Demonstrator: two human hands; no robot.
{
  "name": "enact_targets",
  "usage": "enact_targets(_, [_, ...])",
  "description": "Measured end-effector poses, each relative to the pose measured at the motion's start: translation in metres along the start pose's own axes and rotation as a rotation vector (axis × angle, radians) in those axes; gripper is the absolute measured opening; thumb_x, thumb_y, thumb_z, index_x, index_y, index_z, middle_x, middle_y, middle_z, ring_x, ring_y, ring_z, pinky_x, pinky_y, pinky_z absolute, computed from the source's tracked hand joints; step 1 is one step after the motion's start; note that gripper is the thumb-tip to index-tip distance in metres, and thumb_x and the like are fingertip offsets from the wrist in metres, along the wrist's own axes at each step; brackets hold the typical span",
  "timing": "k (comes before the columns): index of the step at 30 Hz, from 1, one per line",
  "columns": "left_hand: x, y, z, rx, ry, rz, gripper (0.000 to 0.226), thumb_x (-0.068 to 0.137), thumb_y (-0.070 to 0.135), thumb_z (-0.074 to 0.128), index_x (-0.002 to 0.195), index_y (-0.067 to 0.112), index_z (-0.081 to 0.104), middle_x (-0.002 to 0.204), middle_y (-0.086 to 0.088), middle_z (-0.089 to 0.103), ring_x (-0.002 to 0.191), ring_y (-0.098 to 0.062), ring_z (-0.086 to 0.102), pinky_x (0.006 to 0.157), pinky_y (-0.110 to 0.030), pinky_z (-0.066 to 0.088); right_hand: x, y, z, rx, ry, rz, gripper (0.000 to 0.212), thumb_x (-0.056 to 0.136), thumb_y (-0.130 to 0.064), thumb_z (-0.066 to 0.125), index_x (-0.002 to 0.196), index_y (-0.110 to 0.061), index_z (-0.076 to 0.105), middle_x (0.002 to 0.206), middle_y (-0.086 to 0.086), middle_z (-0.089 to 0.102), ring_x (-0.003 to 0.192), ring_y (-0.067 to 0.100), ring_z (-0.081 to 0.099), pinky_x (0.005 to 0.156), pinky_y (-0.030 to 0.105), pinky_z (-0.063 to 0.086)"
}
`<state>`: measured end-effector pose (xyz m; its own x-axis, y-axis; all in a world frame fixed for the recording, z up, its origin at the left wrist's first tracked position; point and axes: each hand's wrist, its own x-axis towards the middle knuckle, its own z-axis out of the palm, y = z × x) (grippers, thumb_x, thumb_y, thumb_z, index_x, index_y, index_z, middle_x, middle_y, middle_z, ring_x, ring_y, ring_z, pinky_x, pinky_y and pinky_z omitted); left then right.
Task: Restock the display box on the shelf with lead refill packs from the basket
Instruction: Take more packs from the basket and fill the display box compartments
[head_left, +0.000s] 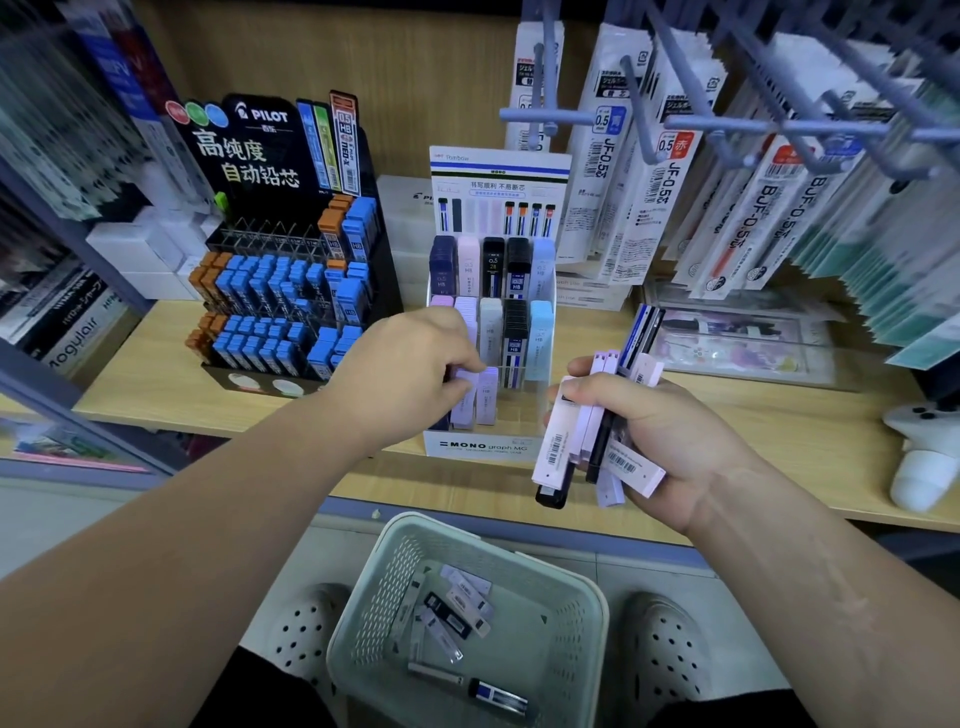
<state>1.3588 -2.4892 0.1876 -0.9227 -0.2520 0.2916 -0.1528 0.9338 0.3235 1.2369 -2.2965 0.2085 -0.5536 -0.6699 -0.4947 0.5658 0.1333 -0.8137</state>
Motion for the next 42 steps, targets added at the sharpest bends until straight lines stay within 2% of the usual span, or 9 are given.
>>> enact_targets(7, [0.001,-0.002,-0.003,-0.063,-0.017,-0.025,0.012,0.079,0.010,0.079,0.090,0.014,0.079,0.085,0.003,0.073,0.082,-0.013,0.065,0.076,-0.032,0.055,0.000,0.000,0.000,-0.002,0.004,-0.006,0.020,0.083,-0.002,0.072,0.099,-0.013,0.068,0.089,0.013,0.070,0.086,0.032,0.065,0.077,0.044,0.051])
enact_targets(17, [-0.001,-0.004,-0.003,-0.089,-0.016,-0.147,0.009,0.079,0.015,0.080,0.088,0.017,0.079,0.085,0.006,0.072,0.080,-0.009,0.064,0.078,-0.031,0.055,0.001,0.001,0.002,0.001,-0.008,0.001,0.022,0.083,-0.001,0.071,0.101,-0.013,0.067,0.089,0.016,0.068,0.084,0.032,0.062,0.075,0.046,0.048])
enact_targets(23, [-0.005,0.000,0.002,0.126,-0.009,-0.038,0.008,0.074,0.013,0.079,0.081,0.017,0.079,0.085,0.003,0.066,0.073,-0.020,0.064,0.058,-0.031,0.050,0.003,0.002,0.002,0.010,-0.018,-0.006,0.021,0.083,0.000,0.071,0.099,-0.013,0.067,0.089,0.015,0.067,0.084,0.032,0.062,0.075,0.046,0.048])
enact_targets(26, [-0.003,0.004,0.004,0.190,-0.036,-0.079,0.017,0.080,0.018,0.073,0.097,0.021,0.075,0.087,0.007,0.058,0.077,-0.020,0.061,0.061,-0.028,0.042,0.003,0.004,0.003,0.033,-0.016,-0.018,0.017,0.083,-0.002,0.071,0.094,-0.014,0.068,0.088,0.015,0.066,0.083,0.032,0.061,0.076,0.045,0.047])
enact_targets(28, [-0.002,0.008,0.000,0.097,-0.052,-0.128,0.022,0.082,0.022,0.073,0.104,0.023,0.072,0.078,0.012,0.054,0.076,-0.015,0.059,0.065,-0.029,0.045,0.003,0.004,0.005,0.058,-0.003,-0.038,0.016,0.084,-0.002,0.071,0.091,-0.015,0.067,0.087,0.014,0.065,0.079,0.030,0.061,0.072,0.042,0.047])
enact_targets(31, [0.000,0.028,-0.012,-0.375,0.020,-0.327,0.008,0.088,0.031,0.071,0.089,0.024,0.074,0.069,0.008,0.067,0.062,-0.006,0.059,0.061,-0.026,0.050,0.004,0.005,0.008,0.115,0.031,-0.082,0.018,0.084,-0.001,0.070,0.092,-0.016,0.064,0.085,0.011,0.065,0.071,0.023,0.061,0.063,0.035,0.046])
enact_targets(34, [-0.001,0.056,-0.012,-0.820,-0.135,-0.574,0.013,0.086,0.033,0.072,0.087,0.019,0.073,0.071,-0.002,0.070,0.054,-0.014,0.062,0.052,-0.027,0.049,0.007,0.005,0.010,0.161,0.046,-0.102,0.019,0.085,0.000,0.068,0.094,-0.016,0.061,0.080,0.009,0.063,0.064,0.020,0.061,0.058,0.033,0.047])
enact_targets(38, [-0.005,0.068,0.000,-0.984,-0.190,-0.673,0.022,0.083,0.007,0.076,0.104,0.004,0.068,0.066,-0.009,0.068,0.051,-0.019,0.062,0.051,-0.030,0.055,0.011,0.008,0.011,0.176,0.051,-0.102,0.020,0.085,0.001,0.068,0.093,-0.015,0.058,0.090,0.014,0.061,0.072,0.025,0.062,0.064,0.037,0.051])
enact_targets(42, [-0.003,0.066,0.000,-1.071,-0.189,-0.706,0.027,0.084,0.000,0.073,0.110,0.002,0.067,0.072,-0.015,0.067,0.051,-0.021,0.062,0.052,-0.030,0.056,0.013,0.008,0.008,0.178,0.013,-0.086,0.016,0.086,-0.003,0.068,0.088,-0.016,0.058,0.089,0.014,0.060,0.071,0.026,0.062,0.067,0.040,0.051])
